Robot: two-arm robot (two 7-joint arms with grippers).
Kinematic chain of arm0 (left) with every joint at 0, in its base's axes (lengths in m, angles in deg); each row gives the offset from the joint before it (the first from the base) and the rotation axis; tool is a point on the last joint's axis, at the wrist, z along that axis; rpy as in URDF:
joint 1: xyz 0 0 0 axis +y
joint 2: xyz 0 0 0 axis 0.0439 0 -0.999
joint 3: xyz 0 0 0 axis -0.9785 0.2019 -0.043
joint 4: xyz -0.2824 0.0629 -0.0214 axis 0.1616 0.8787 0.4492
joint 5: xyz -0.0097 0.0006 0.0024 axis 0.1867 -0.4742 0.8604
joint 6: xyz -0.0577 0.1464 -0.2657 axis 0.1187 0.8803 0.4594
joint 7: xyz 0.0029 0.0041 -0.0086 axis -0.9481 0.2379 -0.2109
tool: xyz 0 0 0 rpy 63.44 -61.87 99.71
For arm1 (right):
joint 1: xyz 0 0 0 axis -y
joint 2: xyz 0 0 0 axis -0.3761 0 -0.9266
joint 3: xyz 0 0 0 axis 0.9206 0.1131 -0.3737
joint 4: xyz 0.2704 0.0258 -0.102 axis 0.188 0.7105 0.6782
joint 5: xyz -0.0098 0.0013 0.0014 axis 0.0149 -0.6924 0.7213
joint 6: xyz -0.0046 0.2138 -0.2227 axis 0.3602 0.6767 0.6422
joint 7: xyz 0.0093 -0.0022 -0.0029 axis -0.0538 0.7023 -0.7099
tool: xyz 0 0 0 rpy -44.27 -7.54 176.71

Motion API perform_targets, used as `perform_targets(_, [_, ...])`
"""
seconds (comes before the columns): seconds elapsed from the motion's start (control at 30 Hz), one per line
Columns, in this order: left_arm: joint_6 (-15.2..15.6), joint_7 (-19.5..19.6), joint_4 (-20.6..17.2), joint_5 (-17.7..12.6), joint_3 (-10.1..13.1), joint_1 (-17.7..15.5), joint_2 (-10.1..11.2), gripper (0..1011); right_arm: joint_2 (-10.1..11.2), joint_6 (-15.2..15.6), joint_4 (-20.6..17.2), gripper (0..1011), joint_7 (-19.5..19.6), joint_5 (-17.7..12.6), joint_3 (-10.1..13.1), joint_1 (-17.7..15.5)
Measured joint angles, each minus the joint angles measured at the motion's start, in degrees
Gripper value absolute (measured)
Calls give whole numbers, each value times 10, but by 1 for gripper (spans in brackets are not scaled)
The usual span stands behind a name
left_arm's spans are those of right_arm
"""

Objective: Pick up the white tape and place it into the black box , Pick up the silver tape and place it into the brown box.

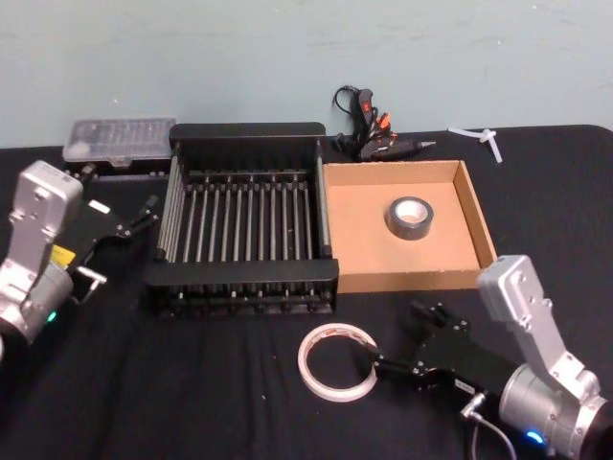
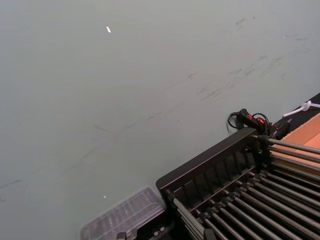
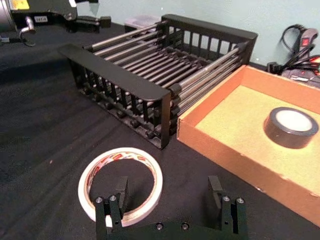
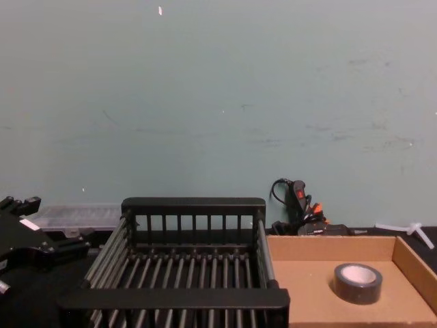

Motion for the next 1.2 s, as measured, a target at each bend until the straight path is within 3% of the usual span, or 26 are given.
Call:
perform_targets(0.57, [0,0,0,0,0,0,0,1001,-32,26,46,1002,-1,39,-36,42])
perform_targets(1.2, [0,0,0,0,0,0,0,1001,-52,30,64,1002,-1,51,-39,59])
